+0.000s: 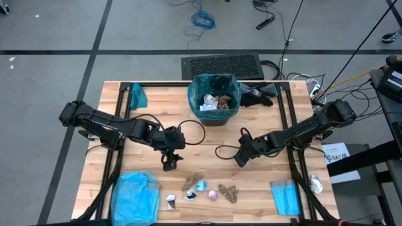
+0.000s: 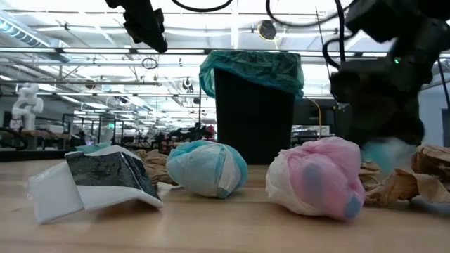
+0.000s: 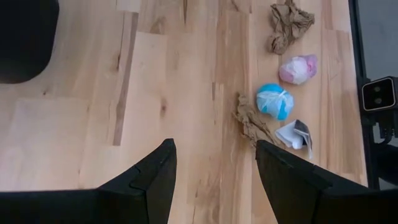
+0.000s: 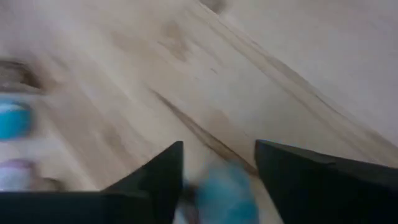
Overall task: Place trash/remove bag and relplace
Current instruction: Put the blue plastic into the blue trash bag inside the black trash bin
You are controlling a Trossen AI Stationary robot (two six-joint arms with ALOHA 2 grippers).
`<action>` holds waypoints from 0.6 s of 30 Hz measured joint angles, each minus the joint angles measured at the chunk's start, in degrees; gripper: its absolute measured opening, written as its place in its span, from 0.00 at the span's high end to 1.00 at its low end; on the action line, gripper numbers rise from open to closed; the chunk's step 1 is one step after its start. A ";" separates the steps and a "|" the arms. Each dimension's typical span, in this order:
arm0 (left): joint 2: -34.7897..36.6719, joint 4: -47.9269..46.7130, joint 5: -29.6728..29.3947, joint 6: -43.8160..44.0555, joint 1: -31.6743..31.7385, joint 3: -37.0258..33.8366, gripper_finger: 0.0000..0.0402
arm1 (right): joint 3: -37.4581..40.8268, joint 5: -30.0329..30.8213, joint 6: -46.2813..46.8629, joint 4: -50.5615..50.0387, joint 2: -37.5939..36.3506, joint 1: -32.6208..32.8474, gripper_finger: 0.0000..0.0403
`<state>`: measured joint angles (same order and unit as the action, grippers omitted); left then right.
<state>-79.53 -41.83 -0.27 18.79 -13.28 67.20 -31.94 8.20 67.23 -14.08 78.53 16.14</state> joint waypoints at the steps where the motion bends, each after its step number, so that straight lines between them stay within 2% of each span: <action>1: 0.00 -0.01 0.00 0.00 0.02 0.00 0.47 | 0.00 -0.16 0.75 -0.56 0.47 0.02 0.63; 4: 0.00 -0.04 0.00 -0.02 0.11 0.00 0.47 | -0.03 -0.68 2.55 -2.28 2.13 0.86 0.86; 6: 0.00 -0.07 0.00 0.00 0.12 0.00 0.47 | -0.05 -0.17 2.77 -1.92 2.52 1.53 0.96; 9: 0.00 -0.27 -0.29 0.20 0.13 0.00 0.47 | -0.03 1.11 4.29 -1.00 2.03 2.16 0.97; 13: 0.00 -1.15 -0.28 0.44 0.13 0.00 0.47 | -0.38 2.37 2.49 -0.96 -3.94 5.37 0.97; 18: 0.00 -1.24 0.24 0.43 0.11 0.00 0.47 | -0.41 -1.68 2.95 -4.42 -14.06 12.20 0.84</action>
<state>-79.53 -43.07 -0.03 19.22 -13.17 67.20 -32.35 6.52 70.17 -18.50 64.46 28.34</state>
